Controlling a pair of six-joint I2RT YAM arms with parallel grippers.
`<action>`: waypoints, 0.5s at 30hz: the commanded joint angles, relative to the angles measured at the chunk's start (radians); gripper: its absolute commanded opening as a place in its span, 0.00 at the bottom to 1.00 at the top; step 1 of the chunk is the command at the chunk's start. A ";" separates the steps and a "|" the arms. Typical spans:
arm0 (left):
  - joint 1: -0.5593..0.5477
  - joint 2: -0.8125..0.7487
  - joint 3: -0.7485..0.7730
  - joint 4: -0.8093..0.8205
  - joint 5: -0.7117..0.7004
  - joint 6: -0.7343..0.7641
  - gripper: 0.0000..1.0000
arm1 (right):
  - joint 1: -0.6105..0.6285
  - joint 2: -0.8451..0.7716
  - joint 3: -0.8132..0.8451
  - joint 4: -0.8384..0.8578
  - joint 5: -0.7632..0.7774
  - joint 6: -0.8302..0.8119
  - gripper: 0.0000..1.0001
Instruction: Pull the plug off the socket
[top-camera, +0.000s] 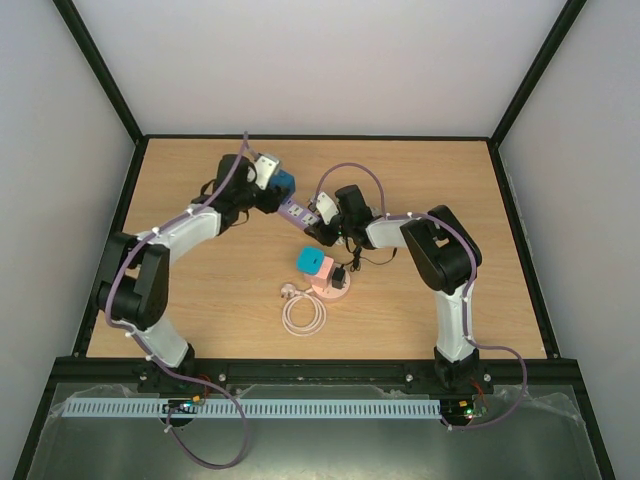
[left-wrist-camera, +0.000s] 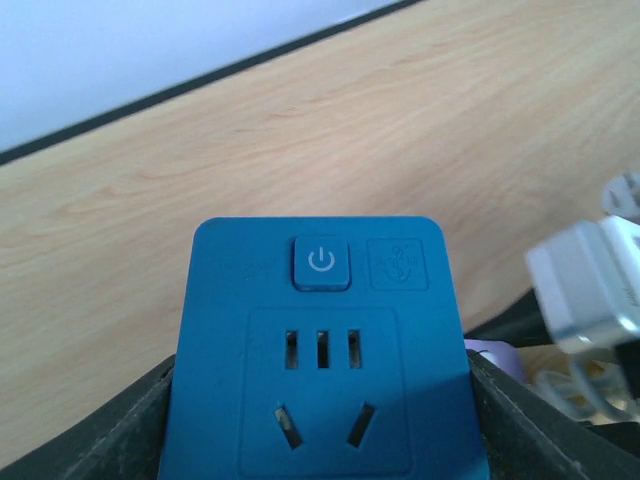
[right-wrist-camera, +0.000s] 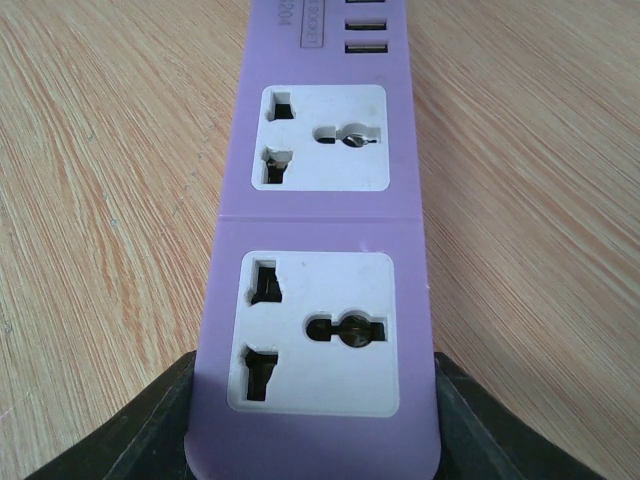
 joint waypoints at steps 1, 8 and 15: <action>0.061 -0.064 0.054 -0.068 -0.019 0.057 0.36 | 0.003 0.041 0.004 -0.044 0.024 0.005 0.02; 0.162 -0.076 0.104 -0.188 -0.220 0.217 0.37 | 0.003 0.044 0.008 -0.050 0.023 0.005 0.03; 0.233 -0.053 0.139 -0.216 -0.422 0.433 0.37 | 0.003 0.043 0.007 -0.051 0.020 0.002 0.03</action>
